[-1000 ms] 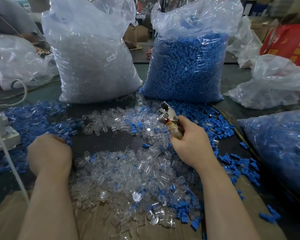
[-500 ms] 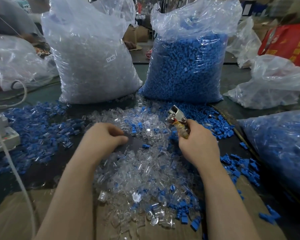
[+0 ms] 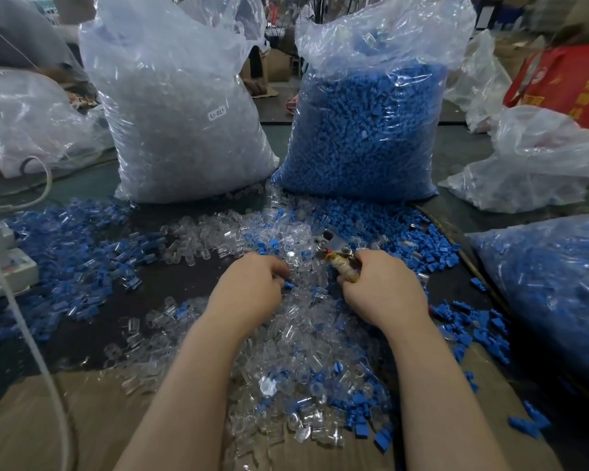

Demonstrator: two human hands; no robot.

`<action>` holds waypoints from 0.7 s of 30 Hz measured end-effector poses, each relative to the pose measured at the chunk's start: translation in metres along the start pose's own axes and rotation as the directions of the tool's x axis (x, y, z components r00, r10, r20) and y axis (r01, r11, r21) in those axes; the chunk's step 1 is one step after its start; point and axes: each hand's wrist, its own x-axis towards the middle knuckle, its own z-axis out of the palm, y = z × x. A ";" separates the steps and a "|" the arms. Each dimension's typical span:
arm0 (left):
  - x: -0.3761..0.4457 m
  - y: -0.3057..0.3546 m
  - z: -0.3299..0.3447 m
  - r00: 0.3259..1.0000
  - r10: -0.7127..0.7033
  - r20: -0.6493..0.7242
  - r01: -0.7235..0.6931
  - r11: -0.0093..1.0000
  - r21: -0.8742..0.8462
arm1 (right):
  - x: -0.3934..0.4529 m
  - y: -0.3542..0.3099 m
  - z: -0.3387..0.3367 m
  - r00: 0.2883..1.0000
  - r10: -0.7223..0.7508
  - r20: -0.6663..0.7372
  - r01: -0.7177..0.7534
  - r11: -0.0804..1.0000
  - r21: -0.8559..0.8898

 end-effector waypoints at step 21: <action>0.003 0.001 0.007 0.998 0.011 -0.055 -0.015 0.998 -0.063 | 0.000 -0.007 0.001 0.986 -0.038 -0.165 0.072 0.976 0.206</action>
